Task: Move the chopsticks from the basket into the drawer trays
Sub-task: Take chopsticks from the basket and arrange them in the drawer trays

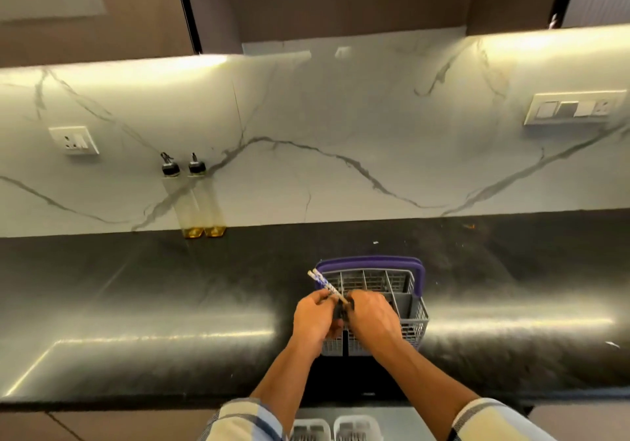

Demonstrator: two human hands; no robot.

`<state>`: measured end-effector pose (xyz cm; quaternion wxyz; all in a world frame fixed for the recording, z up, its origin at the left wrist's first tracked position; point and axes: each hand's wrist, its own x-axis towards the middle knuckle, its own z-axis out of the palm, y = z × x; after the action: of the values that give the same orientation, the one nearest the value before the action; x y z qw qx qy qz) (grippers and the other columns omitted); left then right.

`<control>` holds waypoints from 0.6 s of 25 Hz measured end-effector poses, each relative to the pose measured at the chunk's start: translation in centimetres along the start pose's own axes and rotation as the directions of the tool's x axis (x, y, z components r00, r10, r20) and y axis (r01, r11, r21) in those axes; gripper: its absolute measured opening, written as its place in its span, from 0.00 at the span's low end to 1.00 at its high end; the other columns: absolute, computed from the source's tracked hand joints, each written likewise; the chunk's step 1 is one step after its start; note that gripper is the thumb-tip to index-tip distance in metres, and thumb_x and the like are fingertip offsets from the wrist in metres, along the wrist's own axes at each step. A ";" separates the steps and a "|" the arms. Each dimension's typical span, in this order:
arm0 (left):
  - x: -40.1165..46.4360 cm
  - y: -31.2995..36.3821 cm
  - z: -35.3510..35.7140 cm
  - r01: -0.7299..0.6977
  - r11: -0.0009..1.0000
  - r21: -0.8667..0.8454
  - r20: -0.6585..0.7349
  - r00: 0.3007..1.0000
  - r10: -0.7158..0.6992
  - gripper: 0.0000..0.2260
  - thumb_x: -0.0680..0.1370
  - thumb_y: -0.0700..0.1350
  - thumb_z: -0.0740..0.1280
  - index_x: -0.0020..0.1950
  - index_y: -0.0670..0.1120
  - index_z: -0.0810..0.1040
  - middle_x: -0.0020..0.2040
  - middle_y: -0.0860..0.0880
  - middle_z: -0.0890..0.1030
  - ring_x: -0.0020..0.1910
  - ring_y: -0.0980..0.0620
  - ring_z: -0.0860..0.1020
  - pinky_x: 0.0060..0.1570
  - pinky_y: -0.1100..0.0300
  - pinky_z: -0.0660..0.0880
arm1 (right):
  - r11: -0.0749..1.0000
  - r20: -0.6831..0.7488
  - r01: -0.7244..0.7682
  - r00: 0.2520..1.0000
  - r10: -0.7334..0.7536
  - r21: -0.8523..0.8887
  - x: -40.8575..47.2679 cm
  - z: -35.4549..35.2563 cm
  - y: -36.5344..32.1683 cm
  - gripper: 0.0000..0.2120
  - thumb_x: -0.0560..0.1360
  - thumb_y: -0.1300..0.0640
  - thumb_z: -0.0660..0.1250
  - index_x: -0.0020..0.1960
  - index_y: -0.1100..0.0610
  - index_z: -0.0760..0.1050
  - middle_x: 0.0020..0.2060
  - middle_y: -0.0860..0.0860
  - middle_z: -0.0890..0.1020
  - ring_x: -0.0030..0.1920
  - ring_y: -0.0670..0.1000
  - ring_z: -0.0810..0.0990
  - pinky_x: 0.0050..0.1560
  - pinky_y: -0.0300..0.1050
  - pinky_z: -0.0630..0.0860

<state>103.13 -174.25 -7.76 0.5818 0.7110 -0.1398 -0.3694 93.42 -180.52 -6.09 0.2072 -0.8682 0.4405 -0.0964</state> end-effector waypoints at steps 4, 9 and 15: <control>0.7 0.2 0.1 -0.037 0.994 0.107 0.008 0.999 0.037 0.07 0.80 0.46 0.66 0.52 0.48 0.83 0.35 0.47 0.80 0.21 0.55 0.72 0.22 0.64 0.70 | 1.000 0.023 0.017 1.000 -0.017 -0.018 0.4 -0.3 0.5 0.07 0.78 0.55 0.60 0.47 0.52 0.77 0.45 0.50 0.82 0.46 0.53 0.80 0.47 0.50 0.78; -1.2 2.1 -0.5 -0.269 0.944 0.190 0.018 0.963 0.271 0.07 0.80 0.48 0.66 0.52 0.51 0.83 0.36 0.49 0.83 0.21 0.55 0.75 0.23 0.62 0.72 | 0.992 -0.110 0.120 0.987 -0.115 0.036 -0.2 -2.0 0.3 0.09 0.80 0.55 0.60 0.42 0.50 0.74 0.39 0.47 0.79 0.40 0.50 0.77 0.39 0.46 0.76; -3.5 11.6 -3.3 -0.606 0.705 0.369 0.070 0.774 0.629 0.07 0.81 0.45 0.64 0.57 0.49 0.80 0.51 0.52 0.85 0.43 0.63 0.82 0.43 0.65 0.79 | 0.917 -0.304 0.230 0.944 -0.128 0.326 -0.3 -9.4 -2.6 0.07 0.80 0.56 0.65 0.53 0.53 0.81 0.43 0.48 0.83 0.39 0.44 0.81 0.41 0.39 0.79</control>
<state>105.66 -172.94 4.46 0.5305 0.7303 -0.4190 -0.0983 91.83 -181.48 3.53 0.2881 -0.8309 0.3579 -0.3139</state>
